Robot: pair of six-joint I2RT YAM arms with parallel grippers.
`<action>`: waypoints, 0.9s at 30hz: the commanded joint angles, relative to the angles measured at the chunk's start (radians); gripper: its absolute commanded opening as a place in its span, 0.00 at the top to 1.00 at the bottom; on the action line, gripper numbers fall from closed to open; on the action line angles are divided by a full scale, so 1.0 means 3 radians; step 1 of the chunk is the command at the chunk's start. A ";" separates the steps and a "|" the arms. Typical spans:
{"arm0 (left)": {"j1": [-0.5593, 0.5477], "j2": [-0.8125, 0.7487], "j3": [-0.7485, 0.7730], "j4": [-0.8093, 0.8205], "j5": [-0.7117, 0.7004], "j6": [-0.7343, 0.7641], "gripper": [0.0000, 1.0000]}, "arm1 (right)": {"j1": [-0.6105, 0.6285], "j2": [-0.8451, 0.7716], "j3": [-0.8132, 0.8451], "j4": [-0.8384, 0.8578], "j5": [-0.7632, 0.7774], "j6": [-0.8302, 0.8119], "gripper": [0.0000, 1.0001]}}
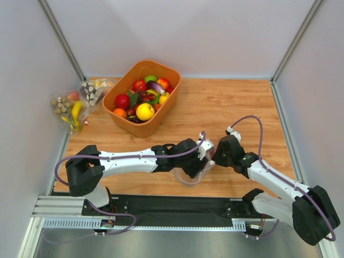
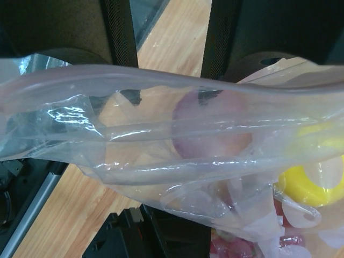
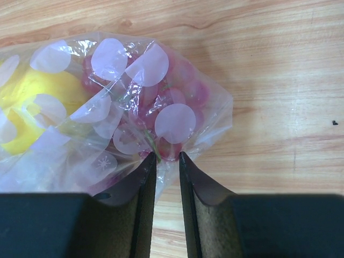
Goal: Open the zip-top bag and remove the fake food
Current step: Pick up the fake vegetable from the zipper food storage bag.
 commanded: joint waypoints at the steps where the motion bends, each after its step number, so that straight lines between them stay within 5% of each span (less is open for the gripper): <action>1: 0.0007 0.0036 0.0078 0.0305 0.0002 -0.0019 0.45 | -0.0018 0.0053 -0.0026 0.0059 -0.0058 -0.0030 0.75; 13: -0.0019 0.0292 0.0068 0.0438 -0.0607 0.0272 0.32 | -0.0018 0.0028 -0.0072 0.0136 -0.0151 -0.0036 0.75; 27: -0.0116 0.0670 0.0109 0.0382 -0.0950 0.0549 0.30 | -0.0018 0.0099 -0.0077 0.0207 -0.0191 -0.0046 0.76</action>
